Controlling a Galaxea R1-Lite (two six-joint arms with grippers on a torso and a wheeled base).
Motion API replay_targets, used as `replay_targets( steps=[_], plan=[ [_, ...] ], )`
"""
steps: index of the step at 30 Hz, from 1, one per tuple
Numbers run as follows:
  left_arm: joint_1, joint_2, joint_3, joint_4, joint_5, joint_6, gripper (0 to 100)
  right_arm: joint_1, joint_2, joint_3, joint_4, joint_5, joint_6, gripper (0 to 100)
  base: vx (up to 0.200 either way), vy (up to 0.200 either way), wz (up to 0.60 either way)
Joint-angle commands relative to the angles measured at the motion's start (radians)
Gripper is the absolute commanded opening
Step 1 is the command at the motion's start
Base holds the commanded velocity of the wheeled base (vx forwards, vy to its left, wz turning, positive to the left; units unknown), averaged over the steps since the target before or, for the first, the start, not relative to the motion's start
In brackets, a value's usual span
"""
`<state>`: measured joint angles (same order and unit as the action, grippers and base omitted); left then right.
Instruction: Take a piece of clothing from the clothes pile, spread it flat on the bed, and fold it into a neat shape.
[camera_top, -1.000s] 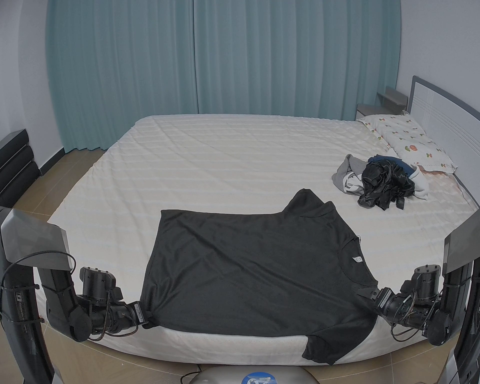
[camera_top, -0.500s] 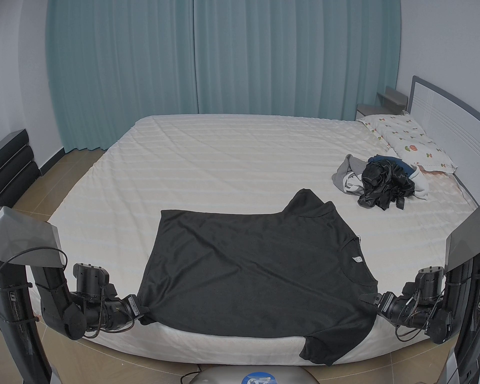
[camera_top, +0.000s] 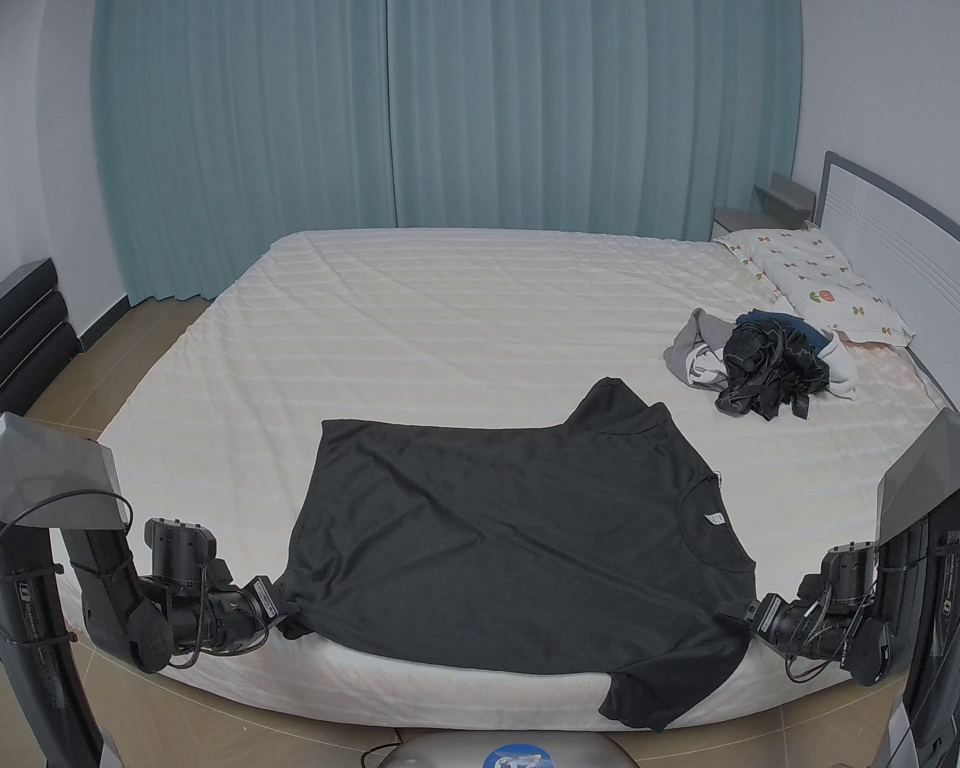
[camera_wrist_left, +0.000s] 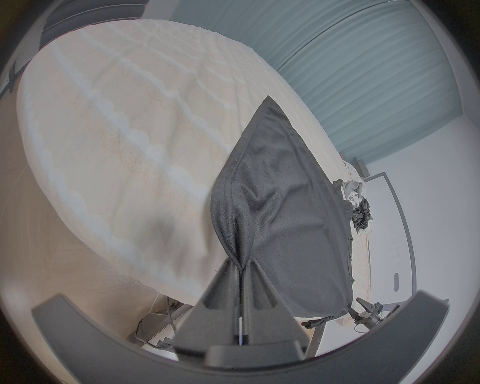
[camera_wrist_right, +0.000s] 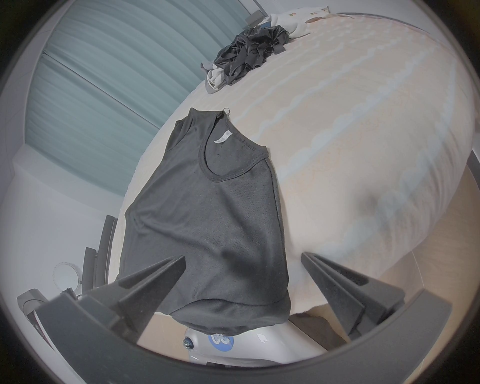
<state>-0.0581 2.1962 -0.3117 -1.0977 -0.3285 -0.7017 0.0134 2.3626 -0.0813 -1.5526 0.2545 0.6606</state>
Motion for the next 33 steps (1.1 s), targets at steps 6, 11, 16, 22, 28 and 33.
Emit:
replay_targets(
  steps=[6,11,16,22,28,33],
  plan=[
    [0.011,0.004,0.005,-0.001,-0.001,0.001,0,-0.007,-0.025,-0.11,-0.011,-0.015,0.004,0,0.0,0.0,0.0],
    [0.011,0.004,0.005,-0.001,-0.001,0.001,0,-0.006,-0.075,-0.158,-0.006,-0.017,-0.006,0,0.0,0.0,0.0],
    [0.011,0.004,0.005,-0.001,-0.001,0.001,0,0.007,-0.069,-0.212,-0.001,-0.017,-0.007,0,0.0,0.0,0.0],
    [0.011,0.004,0.005,-0.001,-0.001,-0.001,0,0.007,-0.036,-0.322,0.077,-0.017,-0.007,0,0.0,0.0,0.0],
    [0.011,0.005,0.005,-0.001,0.0,-0.001,0,-0.001,-0.012,-0.319,0.071,-0.014,-0.012,100,0.0,0.0,0.0],
    [0.011,0.005,0.005,-0.001,0.0,0.001,0,-0.027,-0.06,-0.195,0.068,-0.003,-0.053,100,0.0,0.0,0.0]
  ],
)
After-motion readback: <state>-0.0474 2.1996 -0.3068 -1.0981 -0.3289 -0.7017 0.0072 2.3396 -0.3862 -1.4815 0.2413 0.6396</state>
